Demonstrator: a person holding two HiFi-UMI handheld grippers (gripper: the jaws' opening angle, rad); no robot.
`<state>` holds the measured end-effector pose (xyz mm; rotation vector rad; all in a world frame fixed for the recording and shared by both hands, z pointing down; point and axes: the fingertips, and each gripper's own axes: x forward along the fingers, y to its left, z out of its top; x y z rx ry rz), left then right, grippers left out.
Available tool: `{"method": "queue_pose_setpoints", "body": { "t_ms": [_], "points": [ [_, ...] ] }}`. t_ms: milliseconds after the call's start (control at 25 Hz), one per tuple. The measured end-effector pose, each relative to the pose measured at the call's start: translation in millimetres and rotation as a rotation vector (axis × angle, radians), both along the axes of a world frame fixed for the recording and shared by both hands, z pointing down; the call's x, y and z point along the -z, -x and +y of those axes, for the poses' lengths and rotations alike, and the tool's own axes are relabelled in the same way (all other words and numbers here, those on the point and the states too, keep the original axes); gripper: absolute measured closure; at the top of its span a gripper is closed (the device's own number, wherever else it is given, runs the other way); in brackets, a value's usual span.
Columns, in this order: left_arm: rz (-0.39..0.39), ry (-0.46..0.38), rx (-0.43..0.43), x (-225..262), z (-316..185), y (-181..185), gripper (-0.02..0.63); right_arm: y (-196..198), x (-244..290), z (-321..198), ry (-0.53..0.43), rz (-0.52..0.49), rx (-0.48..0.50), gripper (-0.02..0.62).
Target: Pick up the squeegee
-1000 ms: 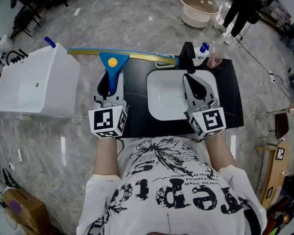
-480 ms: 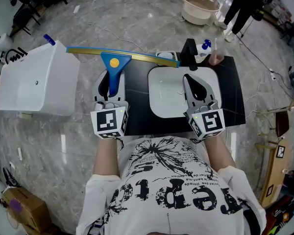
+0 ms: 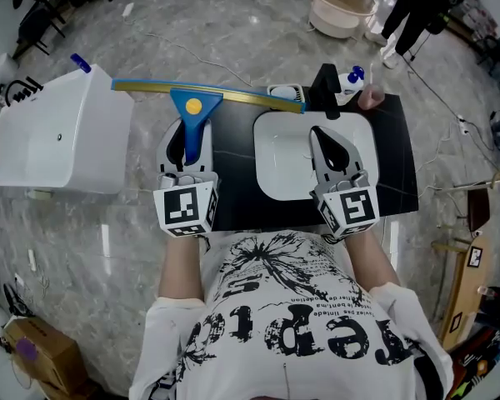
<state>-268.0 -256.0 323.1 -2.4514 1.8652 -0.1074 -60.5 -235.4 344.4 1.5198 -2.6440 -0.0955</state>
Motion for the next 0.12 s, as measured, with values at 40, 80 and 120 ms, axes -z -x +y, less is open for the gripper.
{"method": "queue_pose_setpoints", "body": {
  "t_ms": [40,80,120],
  "points": [
    [0.001,0.001,0.001,-0.8,-2.2,1.2,0.46,1.3,-0.7,-2.6,0.0,0.001,-0.001,0.583],
    [0.001,0.001,0.002,-1.5,-4.5,2.5,0.46,2.5,-1.2,-5.2,0.001,0.001,-0.003,0.583],
    [0.002,0.001,0.002,-2.2,-6.8,3.9,0.46,3.7,-1.6,-7.9,0.002,0.001,-0.006,0.583]
  ]
}}
